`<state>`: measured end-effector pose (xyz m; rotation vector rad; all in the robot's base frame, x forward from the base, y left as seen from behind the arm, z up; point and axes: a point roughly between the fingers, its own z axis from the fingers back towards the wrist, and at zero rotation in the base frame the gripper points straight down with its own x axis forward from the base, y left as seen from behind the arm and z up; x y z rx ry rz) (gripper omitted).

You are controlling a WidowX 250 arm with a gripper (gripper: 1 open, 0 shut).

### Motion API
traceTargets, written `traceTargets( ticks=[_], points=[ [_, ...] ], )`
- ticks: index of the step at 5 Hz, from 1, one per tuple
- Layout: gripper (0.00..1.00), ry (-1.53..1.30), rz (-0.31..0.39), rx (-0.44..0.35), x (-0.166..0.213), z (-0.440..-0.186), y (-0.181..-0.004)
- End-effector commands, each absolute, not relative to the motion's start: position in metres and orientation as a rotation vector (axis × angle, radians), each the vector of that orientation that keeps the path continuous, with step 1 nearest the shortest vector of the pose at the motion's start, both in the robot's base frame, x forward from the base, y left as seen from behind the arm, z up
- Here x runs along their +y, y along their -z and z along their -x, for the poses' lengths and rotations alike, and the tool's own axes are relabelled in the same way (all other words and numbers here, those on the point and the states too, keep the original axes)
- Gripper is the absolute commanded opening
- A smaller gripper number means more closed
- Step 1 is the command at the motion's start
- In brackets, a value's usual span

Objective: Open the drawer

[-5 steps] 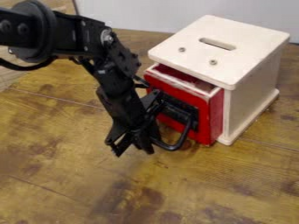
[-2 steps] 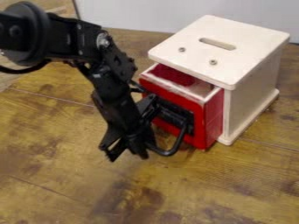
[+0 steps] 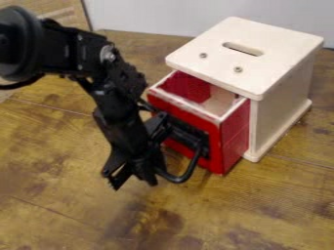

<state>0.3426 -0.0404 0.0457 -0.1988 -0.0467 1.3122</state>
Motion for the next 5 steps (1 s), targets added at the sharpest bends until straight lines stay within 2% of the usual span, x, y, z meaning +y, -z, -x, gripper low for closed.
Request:
traceTargets(
  ticks=[1, 5],
  points=[
    [0.0, -1.329, 0.227, -0.108, -0.039, -0.342, -0.068],
    [0.0, -1.395, 0.191, -0.142, -0.022, -0.334, -0.065]
  ],
)
